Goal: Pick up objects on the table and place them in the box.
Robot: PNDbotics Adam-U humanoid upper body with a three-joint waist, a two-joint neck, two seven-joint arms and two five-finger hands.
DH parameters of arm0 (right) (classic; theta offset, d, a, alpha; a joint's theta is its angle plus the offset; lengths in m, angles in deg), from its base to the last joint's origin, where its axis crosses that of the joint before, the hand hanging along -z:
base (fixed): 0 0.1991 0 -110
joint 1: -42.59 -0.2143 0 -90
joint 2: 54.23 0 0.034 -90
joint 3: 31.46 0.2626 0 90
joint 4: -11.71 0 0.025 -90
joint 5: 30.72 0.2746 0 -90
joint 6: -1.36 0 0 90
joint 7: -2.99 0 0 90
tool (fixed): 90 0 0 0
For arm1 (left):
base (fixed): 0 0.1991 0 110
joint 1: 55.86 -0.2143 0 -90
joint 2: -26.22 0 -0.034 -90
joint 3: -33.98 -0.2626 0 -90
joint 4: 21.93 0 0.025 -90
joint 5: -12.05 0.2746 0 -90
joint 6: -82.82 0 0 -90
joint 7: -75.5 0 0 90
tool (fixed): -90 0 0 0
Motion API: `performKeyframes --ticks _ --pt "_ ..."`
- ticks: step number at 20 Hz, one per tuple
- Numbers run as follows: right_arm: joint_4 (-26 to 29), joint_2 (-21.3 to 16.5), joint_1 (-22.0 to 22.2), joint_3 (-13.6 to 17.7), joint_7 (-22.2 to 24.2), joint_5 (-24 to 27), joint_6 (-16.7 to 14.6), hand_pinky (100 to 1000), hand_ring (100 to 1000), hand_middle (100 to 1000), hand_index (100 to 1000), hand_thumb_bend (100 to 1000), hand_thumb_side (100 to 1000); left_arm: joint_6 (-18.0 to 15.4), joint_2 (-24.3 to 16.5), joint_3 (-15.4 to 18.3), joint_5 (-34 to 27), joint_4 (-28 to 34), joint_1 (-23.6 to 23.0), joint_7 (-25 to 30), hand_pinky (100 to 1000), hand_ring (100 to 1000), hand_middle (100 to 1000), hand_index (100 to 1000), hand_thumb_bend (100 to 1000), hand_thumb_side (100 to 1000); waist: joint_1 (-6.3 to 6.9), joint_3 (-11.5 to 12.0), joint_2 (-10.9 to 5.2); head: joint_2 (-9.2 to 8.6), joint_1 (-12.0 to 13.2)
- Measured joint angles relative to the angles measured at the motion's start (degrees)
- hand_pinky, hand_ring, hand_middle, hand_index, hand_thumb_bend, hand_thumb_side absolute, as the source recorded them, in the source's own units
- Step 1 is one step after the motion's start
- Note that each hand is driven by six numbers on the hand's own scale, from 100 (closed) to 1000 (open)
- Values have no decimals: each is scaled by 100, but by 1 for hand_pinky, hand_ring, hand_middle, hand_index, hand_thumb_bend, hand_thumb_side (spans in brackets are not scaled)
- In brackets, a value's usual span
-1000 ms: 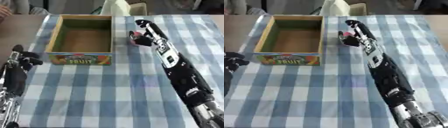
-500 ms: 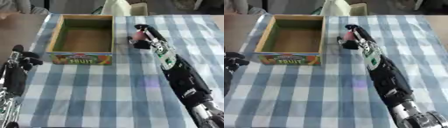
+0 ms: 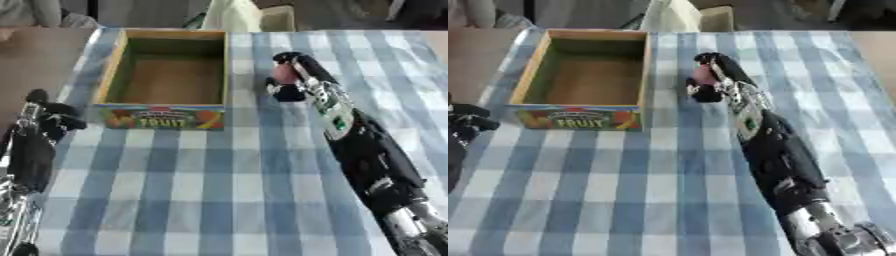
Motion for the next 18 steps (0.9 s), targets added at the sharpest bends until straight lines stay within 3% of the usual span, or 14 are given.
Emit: performKeyframes --ticks 4,9,18 --pt "6 0 13 29 -239 -2 83 512 727 662 775 100 102 -1 0 0 0 0 0 1 700 506 517 549 161 847 5 -3 0 0 14" --pt "8 0 59 59 -727 34 168 359 511 491 625 100 115 -2 0 0 0 0 0 2 700 507 517 549 161 847 28 -5 0 0 18" --pt "214 1 56 2 -1354 113 53 319 470 442 571 100 100 -3 0 0 0 0 0 3 700 508 517 549 161 845 34 -4 0 1 30"
